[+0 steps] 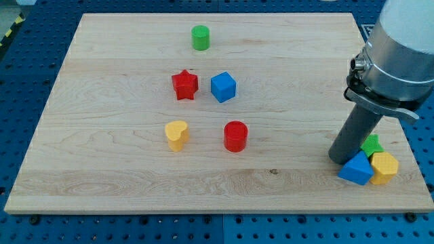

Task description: Move your arm to the left side of the red circle

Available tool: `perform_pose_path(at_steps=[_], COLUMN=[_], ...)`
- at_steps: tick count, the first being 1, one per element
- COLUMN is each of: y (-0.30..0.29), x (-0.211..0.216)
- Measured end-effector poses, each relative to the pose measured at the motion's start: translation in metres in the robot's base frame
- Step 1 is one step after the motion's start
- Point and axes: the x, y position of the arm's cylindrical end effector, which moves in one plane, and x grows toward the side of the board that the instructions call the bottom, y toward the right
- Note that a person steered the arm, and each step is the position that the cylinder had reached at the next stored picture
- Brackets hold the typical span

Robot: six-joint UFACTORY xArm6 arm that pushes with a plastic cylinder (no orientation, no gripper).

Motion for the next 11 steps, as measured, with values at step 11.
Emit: perform_pose_path(at_steps=[11], y=[-0.214], x=[-0.033])
